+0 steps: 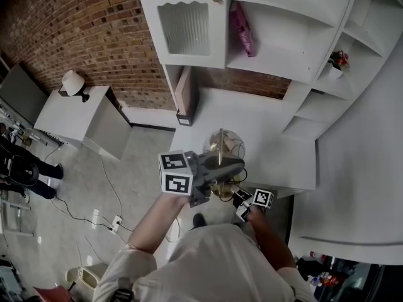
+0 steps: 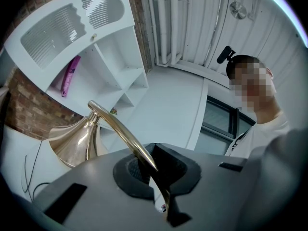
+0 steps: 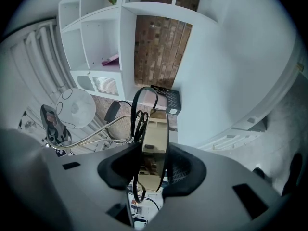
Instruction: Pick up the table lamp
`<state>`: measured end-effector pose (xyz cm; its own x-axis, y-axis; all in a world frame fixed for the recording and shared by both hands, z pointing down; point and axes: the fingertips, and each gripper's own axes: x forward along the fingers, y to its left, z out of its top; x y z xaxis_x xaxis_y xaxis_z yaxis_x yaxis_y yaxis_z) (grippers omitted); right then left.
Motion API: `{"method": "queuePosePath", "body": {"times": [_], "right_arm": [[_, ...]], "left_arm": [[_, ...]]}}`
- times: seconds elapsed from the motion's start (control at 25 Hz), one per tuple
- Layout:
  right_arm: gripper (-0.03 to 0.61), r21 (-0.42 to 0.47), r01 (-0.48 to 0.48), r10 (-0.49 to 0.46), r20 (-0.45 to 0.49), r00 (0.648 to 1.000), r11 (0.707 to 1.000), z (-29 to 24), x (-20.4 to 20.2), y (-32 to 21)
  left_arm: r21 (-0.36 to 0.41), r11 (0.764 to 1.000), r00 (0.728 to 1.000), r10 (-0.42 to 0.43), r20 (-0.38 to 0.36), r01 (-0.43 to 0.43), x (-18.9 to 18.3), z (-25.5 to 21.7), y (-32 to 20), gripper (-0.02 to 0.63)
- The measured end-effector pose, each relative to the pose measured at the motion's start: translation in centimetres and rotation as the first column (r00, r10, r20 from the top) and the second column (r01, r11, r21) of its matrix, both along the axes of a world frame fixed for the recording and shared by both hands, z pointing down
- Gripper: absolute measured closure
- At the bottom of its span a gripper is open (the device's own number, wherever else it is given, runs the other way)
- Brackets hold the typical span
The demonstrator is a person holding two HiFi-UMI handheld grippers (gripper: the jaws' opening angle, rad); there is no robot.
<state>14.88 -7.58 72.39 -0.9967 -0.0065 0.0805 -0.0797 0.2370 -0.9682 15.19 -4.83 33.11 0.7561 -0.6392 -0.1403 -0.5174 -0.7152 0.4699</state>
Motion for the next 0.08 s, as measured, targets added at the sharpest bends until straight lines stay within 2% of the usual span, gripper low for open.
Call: {"method": "queuePosePath", "body": {"times": [0.08], "right_arm": [[0.42,0.017,0.004,-0.004,0.022,1.0,1.0,-0.19,-0.1,-0.1]], "left_arm": [[0.004,1.0,1.0,0.0,-0.005,0.0,0.03,-0.12,-0.02,0.598]]}}
